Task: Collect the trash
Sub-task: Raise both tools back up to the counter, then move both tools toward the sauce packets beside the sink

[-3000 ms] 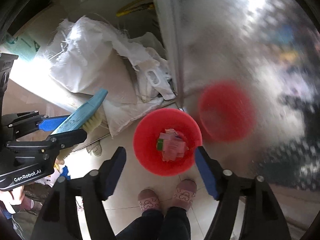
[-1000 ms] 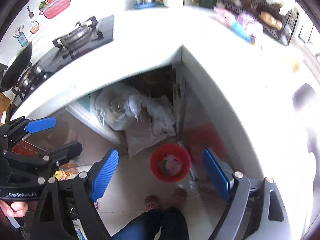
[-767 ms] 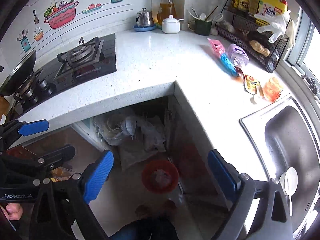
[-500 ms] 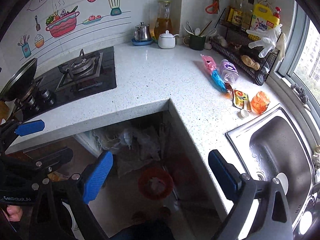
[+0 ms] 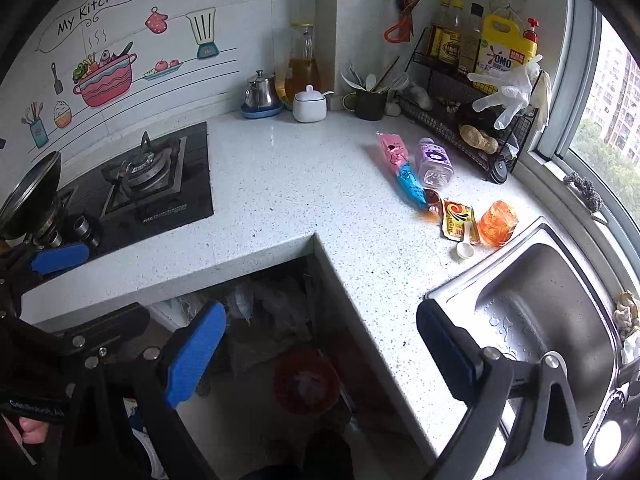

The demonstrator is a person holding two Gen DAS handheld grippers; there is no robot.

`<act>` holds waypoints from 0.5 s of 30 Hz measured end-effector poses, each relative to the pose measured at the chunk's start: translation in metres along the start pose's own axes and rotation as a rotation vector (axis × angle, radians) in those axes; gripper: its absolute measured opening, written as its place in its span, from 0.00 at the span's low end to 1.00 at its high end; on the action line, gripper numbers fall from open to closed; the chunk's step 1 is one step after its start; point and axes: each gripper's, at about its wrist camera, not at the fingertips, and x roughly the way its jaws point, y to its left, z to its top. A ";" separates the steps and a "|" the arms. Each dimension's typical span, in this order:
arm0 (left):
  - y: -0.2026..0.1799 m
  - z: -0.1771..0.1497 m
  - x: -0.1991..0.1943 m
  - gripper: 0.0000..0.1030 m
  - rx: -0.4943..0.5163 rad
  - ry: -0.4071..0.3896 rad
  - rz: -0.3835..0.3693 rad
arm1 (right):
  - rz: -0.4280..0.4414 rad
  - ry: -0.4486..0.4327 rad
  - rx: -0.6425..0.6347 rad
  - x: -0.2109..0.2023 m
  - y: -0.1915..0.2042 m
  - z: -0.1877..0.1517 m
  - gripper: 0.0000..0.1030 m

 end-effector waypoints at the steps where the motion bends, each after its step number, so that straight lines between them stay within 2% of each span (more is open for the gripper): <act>1: -0.003 0.005 0.003 1.00 0.008 0.000 -0.003 | -0.005 0.000 0.007 0.001 -0.004 0.003 0.93; 9: -0.027 0.049 0.032 1.00 0.061 -0.012 -0.031 | -0.037 -0.007 0.059 0.014 -0.039 0.026 0.93; 15: -0.048 0.089 0.068 1.00 0.085 0.008 -0.073 | -0.078 0.010 0.083 0.032 -0.071 0.046 0.93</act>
